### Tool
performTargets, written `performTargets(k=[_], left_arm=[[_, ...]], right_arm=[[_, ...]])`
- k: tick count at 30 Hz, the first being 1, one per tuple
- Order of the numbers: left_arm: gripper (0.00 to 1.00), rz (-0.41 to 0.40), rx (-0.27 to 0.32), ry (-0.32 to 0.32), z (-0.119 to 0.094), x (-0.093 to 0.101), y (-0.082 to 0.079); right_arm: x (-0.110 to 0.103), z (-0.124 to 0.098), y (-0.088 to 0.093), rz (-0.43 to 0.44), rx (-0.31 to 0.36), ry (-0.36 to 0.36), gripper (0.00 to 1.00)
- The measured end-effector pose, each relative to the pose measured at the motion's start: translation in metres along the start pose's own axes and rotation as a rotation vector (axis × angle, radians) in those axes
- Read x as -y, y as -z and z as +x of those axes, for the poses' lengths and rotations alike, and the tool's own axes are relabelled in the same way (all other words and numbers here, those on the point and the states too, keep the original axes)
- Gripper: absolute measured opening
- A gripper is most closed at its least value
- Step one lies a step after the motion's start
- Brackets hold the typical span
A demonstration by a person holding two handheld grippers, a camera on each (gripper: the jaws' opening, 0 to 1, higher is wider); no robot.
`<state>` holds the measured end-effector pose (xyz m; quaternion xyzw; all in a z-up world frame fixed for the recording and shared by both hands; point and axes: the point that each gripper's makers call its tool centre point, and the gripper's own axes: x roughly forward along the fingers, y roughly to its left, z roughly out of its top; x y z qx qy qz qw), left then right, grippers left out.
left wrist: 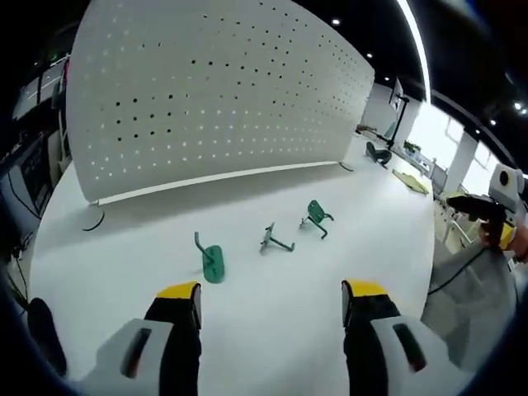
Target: Insert the hook assembly into the mounting plate slot until the hook locks in place.
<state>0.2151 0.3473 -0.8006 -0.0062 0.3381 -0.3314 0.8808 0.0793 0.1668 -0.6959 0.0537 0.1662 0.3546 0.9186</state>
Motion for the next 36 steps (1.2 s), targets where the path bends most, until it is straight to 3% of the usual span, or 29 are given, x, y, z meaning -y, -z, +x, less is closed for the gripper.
performTargets(k=[11, 14, 17, 30, 36], left_arm=[[0.62, -0.011, -0.069, -0.004, 0.006, -0.014, 0.009], [0.61, -0.053, -0.081, -0.003, 0.009, -0.020, 0.010], [0.60, -0.055, -0.085, -0.012, 0.011, -0.023, 0.009], [0.53, -0.039, -0.118, -0.014, 0.024, -0.029, -0.005], [0.45, -0.077, -0.140, -0.027, 0.028, -0.036, -0.004]], right_arm=[[-0.002, 0.002, 0.005, 0.008, -0.009, 0.006, 0.70], [-0.002, 0.003, 0.007, 0.012, -0.013, 0.007, 0.69], [-0.003, 0.003, 0.003, 0.029, 0.009, 0.005, 0.69], [-0.002, 0.004, 0.007, 0.028, -0.014, 0.002, 0.68], [-0.005, 0.006, 0.009, 0.026, -0.023, -0.005, 0.68]])
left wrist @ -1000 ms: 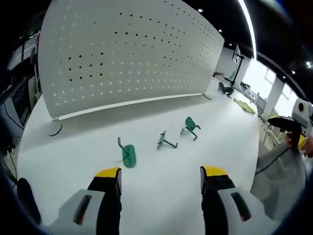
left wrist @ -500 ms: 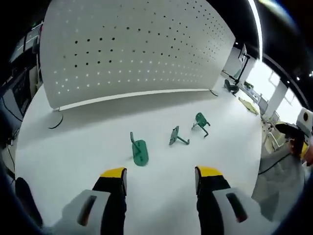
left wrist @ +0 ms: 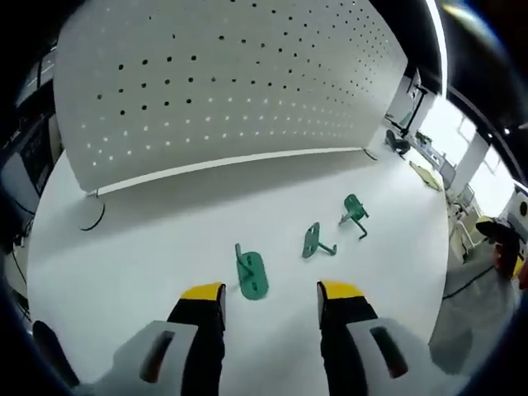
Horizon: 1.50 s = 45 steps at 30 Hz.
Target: Insert the hook assembly into the mounting plate slot until the hook locks in place.
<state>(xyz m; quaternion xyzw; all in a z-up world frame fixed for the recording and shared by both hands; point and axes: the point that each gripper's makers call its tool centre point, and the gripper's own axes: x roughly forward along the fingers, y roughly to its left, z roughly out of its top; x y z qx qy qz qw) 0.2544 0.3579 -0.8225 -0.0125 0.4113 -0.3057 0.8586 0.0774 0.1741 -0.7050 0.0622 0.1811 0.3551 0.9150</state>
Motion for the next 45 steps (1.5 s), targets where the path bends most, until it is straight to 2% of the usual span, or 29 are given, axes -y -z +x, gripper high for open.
performTargets(k=[6, 10, 15, 20, 28, 33, 39, 42, 45], left_arm=[[0.42, -0.012, -0.002, 0.005, 0.003, -0.001, -0.003], [0.34, -0.014, -0.012, -0.002, 0.005, -0.005, -0.005], [0.29, -0.015, -0.025, 0.017, 0.009, -0.003, -0.009], [0.31, -0.018, -0.051, 0.020, 0.013, -0.004, -0.011], [0.27, -0.016, -0.096, 0.013, 0.016, -0.011, -0.009], [0.24, -0.032, -0.096, 0.007, 0.017, -0.015, -0.013], [0.14, -0.028, -0.099, -0.003, 0.022, -0.018, -0.017], [0.12, -0.034, -0.114, 0.004, 0.023, -0.017, -0.015], [0.06, -0.024, -0.126, 0.005, 0.023, -0.016, -0.012]], right_arm=[[0.000, 0.001, 0.003, -0.006, -0.014, 0.000, 0.68], [0.002, 0.002, 0.007, -0.012, -0.033, 0.002, 0.67], [0.002, 0.001, 0.007, -0.008, -0.031, 0.002, 0.67], [0.003, 0.001, 0.007, -0.007, -0.030, 0.005, 0.67], [0.003, 0.001, 0.011, -0.004, -0.047, 0.005, 0.67], [0.004, 0.002, 0.012, -0.002, -0.049, 0.006, 0.67], [0.004, 0.003, 0.012, -0.002, -0.049, 0.005, 0.67], [0.004, 0.002, 0.012, 0.000, -0.051, 0.007, 0.67], [0.005, 0.002, 0.013, 0.007, -0.051, 0.008, 0.67]])
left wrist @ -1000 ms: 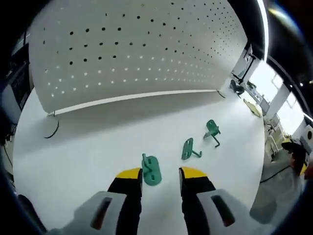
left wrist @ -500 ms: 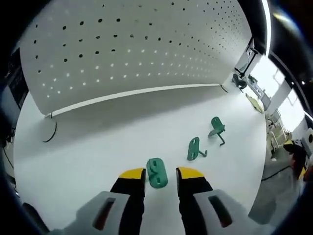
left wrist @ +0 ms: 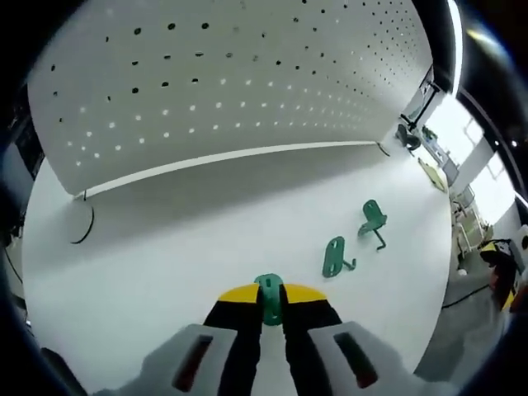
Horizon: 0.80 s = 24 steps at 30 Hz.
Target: Insert the hook assembly into the mounting plate slot until the hook locks in place.
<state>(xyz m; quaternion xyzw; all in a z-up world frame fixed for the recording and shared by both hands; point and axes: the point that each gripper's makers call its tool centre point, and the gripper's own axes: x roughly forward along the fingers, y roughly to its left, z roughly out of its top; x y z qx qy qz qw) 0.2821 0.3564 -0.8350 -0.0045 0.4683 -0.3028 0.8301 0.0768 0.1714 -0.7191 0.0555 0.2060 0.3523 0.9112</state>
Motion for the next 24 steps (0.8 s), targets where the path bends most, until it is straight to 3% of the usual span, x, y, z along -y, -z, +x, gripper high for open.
performTargets(k=[3, 13, 24], left_arm=[[0.04, -0.030, 0.003, 0.008, -0.002, 0.002, 0.001], [0.04, -0.020, 0.018, 0.011, -0.007, 0.003, 0.000], [0.03, -0.001, 0.089, 0.027, -0.019, 0.016, -0.012]], right_arm=[[0.000, 0.000, -0.002, 0.005, 0.010, 0.001, 0.67], [-0.002, 0.001, -0.003, -0.002, 0.013, -0.006, 0.67], [-0.004, 0.001, -0.005, -0.007, 0.015, -0.021, 0.67]])
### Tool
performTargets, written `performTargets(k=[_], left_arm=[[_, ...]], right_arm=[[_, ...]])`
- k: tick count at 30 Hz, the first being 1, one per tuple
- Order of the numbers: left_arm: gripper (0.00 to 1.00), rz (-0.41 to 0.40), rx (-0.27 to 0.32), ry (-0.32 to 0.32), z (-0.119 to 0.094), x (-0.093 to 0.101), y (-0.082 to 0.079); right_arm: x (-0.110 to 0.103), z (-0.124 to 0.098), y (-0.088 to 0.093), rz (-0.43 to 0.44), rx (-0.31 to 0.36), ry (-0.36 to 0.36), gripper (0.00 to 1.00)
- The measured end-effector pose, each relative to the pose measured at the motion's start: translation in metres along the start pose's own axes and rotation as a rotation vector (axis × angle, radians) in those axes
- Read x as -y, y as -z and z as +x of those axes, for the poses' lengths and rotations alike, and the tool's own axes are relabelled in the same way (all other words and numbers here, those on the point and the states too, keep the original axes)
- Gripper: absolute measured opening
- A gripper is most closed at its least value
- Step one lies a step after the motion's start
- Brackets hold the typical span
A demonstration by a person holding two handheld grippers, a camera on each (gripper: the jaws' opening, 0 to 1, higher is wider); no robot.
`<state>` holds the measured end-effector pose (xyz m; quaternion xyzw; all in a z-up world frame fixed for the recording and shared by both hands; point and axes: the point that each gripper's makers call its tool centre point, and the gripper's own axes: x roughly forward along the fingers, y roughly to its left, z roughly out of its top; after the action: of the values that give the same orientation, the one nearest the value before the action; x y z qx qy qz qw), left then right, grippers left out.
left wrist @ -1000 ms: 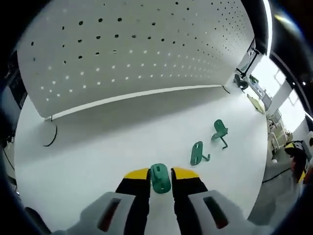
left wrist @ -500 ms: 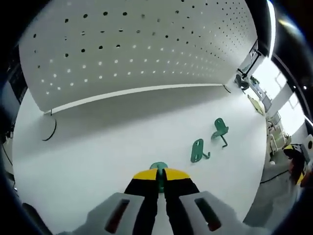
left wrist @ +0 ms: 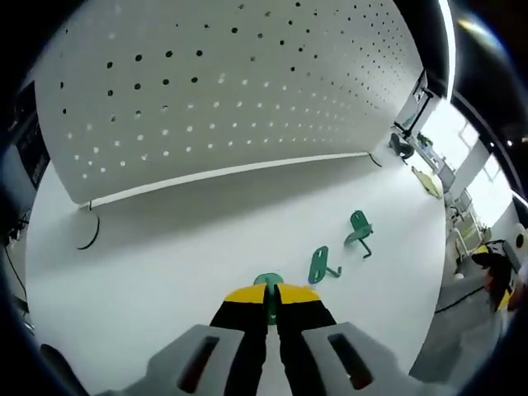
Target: Insert the hook assembly into the mounting plate slot until the hook locks in place.
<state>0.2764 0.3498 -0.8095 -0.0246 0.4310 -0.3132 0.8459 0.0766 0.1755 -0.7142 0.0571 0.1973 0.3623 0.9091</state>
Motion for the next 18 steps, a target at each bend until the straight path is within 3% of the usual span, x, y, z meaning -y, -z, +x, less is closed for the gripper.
performTargets(k=[7, 14, 18], left_arm=[[0.03, -0.005, 0.025, 0.016, -0.006, 0.009, -0.001], [0.03, 0.064, 0.031, 0.030, -0.013, 0.028, 0.002], [0.03, 0.053, 0.050, 0.044, -0.018, 0.037, 0.003]], right_arm=[[-0.003, 0.002, -0.004, -0.019, -0.006, -0.019, 0.66], [-0.007, 0.003, -0.008, -0.051, 0.002, -0.042, 0.65], [-0.010, 0.003, -0.007, -0.046, -0.004, -0.052, 0.64]])
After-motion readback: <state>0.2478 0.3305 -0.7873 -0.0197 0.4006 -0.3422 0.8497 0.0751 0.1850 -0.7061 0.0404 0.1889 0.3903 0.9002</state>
